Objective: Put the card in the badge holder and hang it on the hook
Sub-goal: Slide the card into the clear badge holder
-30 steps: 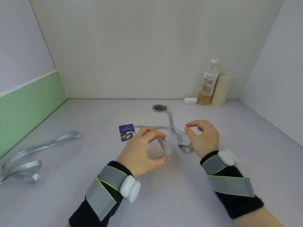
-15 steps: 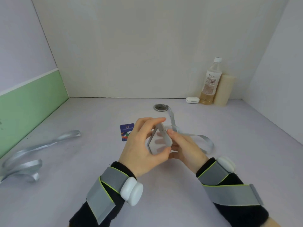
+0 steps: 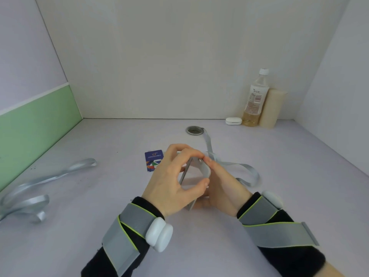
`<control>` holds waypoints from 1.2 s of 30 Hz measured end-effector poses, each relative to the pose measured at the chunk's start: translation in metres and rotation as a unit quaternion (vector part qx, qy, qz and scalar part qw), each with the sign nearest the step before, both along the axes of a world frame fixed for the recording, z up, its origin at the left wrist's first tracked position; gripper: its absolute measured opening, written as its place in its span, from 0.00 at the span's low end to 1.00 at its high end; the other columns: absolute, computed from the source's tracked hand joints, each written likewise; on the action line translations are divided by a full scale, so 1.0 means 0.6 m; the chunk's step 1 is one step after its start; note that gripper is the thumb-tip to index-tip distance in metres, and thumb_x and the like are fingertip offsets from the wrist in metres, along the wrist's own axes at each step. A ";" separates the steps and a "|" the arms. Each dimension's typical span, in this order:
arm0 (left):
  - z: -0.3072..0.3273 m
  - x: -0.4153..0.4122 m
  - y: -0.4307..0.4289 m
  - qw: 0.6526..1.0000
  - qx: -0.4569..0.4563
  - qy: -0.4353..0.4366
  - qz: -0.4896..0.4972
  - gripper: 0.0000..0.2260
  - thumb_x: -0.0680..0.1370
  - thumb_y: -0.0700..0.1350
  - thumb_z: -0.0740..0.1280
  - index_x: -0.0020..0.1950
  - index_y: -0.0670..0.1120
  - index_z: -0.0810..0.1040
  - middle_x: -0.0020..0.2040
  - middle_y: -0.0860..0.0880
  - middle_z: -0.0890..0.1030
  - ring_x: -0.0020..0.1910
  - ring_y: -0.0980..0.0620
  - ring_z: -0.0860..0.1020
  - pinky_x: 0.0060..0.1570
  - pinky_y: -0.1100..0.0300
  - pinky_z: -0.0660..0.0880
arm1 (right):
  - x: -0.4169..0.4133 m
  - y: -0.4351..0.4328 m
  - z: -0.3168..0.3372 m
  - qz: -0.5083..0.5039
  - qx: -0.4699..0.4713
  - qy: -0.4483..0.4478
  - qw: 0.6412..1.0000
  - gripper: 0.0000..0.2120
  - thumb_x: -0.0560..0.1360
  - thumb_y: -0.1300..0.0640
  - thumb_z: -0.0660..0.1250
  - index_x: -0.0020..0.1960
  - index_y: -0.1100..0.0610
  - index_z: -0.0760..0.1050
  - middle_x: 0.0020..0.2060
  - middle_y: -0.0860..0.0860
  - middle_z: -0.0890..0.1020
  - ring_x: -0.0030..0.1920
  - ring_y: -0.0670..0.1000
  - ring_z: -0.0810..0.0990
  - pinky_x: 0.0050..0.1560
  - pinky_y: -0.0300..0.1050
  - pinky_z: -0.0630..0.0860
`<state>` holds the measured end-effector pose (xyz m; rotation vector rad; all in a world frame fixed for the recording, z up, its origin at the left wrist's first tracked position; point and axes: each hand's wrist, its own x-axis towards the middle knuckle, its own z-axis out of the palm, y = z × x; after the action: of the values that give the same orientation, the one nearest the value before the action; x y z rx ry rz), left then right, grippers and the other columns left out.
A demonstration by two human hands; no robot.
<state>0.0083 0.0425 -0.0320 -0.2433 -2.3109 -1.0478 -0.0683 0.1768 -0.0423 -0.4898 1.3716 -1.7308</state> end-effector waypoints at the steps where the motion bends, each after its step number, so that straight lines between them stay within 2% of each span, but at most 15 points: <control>1: 0.001 0.000 0.000 1.000 -0.004 -0.003 -0.002 0.19 0.66 0.52 0.71 0.56 0.55 0.73 0.57 0.54 0.70 0.56 0.57 0.75 0.53 0.60 0.78 | -0.001 0.000 -0.002 0.003 -0.001 -0.004 1.000 0.25 0.71 0.36 0.61 0.64 0.45 0.73 0.68 0.62 0.71 0.63 0.67 0.74 0.56 0.65 0.75; 5: 0.003 0.000 -0.002 1.000 0.007 -0.009 -0.001 0.20 0.65 0.53 0.74 0.55 0.55 0.73 0.56 0.55 0.70 0.54 0.56 0.76 0.51 0.61 0.78 | -0.003 -0.002 -0.007 0.012 0.002 -0.007 1.000 0.28 0.71 0.35 0.62 0.65 0.48 0.72 0.69 0.61 0.70 0.64 0.67 0.73 0.59 0.72 0.71; 7: 0.003 -0.001 -0.003 1.000 0.012 -0.012 -0.001 0.21 0.64 0.54 0.75 0.55 0.56 0.73 0.56 0.56 0.70 0.55 0.57 0.76 0.52 0.62 0.78 | -0.003 -0.002 -0.007 0.013 0.002 -0.014 1.000 0.28 0.71 0.35 0.61 0.65 0.49 0.73 0.68 0.61 0.71 0.62 0.68 0.74 0.59 0.72 0.70; 11: 0.002 -0.002 -0.001 0.999 0.031 -0.014 -0.017 0.20 0.67 0.55 0.73 0.57 0.58 0.73 0.57 0.58 0.73 0.57 0.56 0.76 0.54 0.63 0.77 | -0.003 -0.003 -0.007 0.019 -0.043 -0.042 0.998 0.29 0.71 0.38 0.63 0.67 0.52 0.71 0.70 0.63 0.66 0.68 0.68 0.67 0.58 0.69 0.72; 14: 0.000 -0.003 0.002 0.998 0.052 -0.017 -0.039 0.16 0.70 0.54 0.70 0.57 0.58 0.74 0.56 0.56 0.75 0.57 0.56 0.77 0.55 0.63 0.77 | -0.004 -0.004 -0.008 0.025 -0.069 -0.061 0.995 0.32 0.70 0.39 0.64 0.69 0.53 0.66 0.72 0.64 0.63 0.69 0.66 0.67 0.57 0.65 0.73; 18: 0.003 -0.004 0.002 0.998 0.040 -0.028 -0.035 0.18 0.69 0.55 0.71 0.57 0.61 0.73 0.58 0.56 0.72 0.57 0.57 0.76 0.53 0.66 0.76 | -0.006 -0.007 -0.012 0.041 -0.065 -0.062 0.995 0.32 0.71 0.38 0.64 0.70 0.52 0.66 0.72 0.66 0.61 0.70 0.68 0.63 0.63 0.73 0.65; 22: 0.004 -0.001 0.001 0.999 0.029 -0.038 -0.012 0.18 0.66 0.57 0.72 0.54 0.62 0.72 0.58 0.57 0.69 0.56 0.58 0.75 0.51 0.61 0.78 | -0.002 -0.008 -0.010 0.051 -0.069 -0.063 0.994 0.31 0.71 0.38 0.63 0.70 0.51 0.66 0.72 0.65 0.61 0.71 0.67 0.62 0.64 0.73 0.64; 25: 0.006 0.000 0.002 0.999 0.017 -0.036 -0.005 0.18 0.65 0.58 0.72 0.52 0.60 0.72 0.57 0.56 0.68 0.54 0.58 0.74 0.49 0.58 0.80 | 0.001 -0.007 -0.008 0.061 -0.074 -0.055 0.994 0.29 0.72 0.39 0.62 0.69 0.50 0.67 0.72 0.63 0.63 0.72 0.66 0.61 0.61 0.70 0.67; 29: 0.010 0.001 -0.001 0.999 -0.013 -0.032 0.000 0.17 0.66 0.58 0.71 0.50 0.57 0.71 0.55 0.56 0.66 0.52 0.59 0.74 0.46 0.58 0.80 | 0.003 -0.008 -0.007 0.058 -0.065 -0.047 0.995 0.29 0.72 0.39 0.63 0.68 0.51 0.68 0.71 0.63 0.65 0.71 0.67 0.63 0.60 0.71 0.69; 32: 0.011 0.002 -0.006 0.999 -0.014 -0.041 -0.001 0.18 0.65 0.58 0.72 0.50 0.59 0.70 0.54 0.57 0.66 0.52 0.58 0.74 0.47 0.60 0.79 | 0.002 -0.006 -0.007 0.062 -0.053 -0.043 0.996 0.28 0.72 0.38 0.62 0.67 0.51 0.69 0.70 0.63 0.67 0.68 0.67 0.68 0.60 0.70 0.70; 36: 0.016 0.005 -0.011 0.998 -0.024 -0.063 -0.004 0.20 0.63 0.59 0.72 0.49 0.59 0.68 0.53 0.58 0.65 0.52 0.58 0.73 0.47 0.61 0.78 | 0.000 -0.007 -0.008 0.075 -0.032 -0.041 0.996 0.30 0.70 0.38 0.66 0.66 0.52 0.71 0.69 0.65 0.67 0.66 0.68 0.70 0.60 0.70 0.71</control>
<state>0.0113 0.0356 -0.0222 -0.2116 -2.4530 -1.0390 -0.0683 0.1724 -0.0472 -0.5368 1.1942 -1.6577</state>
